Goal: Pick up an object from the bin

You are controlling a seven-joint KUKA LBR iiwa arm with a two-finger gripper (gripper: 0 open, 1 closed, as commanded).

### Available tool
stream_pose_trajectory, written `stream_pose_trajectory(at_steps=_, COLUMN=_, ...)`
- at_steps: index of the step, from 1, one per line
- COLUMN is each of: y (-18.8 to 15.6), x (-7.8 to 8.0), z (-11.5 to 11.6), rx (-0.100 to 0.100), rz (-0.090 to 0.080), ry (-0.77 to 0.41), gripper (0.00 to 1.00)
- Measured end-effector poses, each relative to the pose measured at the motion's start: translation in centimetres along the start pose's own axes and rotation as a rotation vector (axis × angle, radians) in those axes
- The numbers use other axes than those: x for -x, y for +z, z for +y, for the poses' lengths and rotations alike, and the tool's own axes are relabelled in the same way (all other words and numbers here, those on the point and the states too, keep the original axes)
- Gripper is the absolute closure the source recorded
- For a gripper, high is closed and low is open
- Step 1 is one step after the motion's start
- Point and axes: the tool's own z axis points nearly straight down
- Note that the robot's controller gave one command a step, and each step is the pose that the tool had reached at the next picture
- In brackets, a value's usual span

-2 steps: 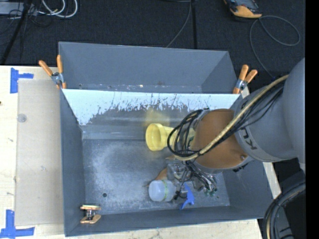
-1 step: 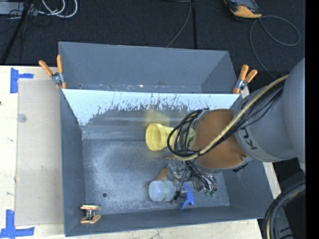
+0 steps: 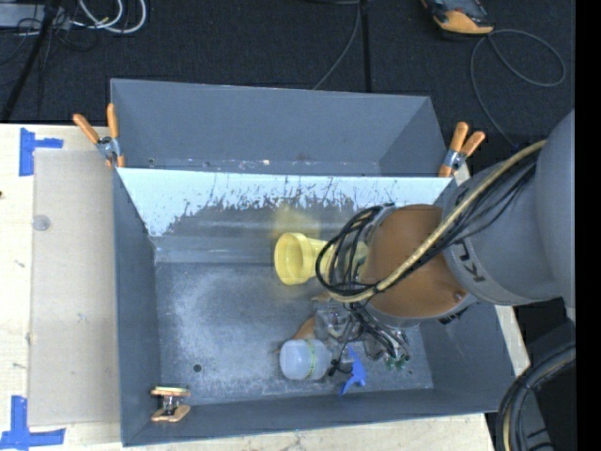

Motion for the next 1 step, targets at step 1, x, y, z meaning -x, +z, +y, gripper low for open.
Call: stream_pose_trajectory(at_steps=1, y=-0.48, x=0.08, z=0.03, rx=0.000, rz=-0.003, ry=-0.001, gripper=1.00)
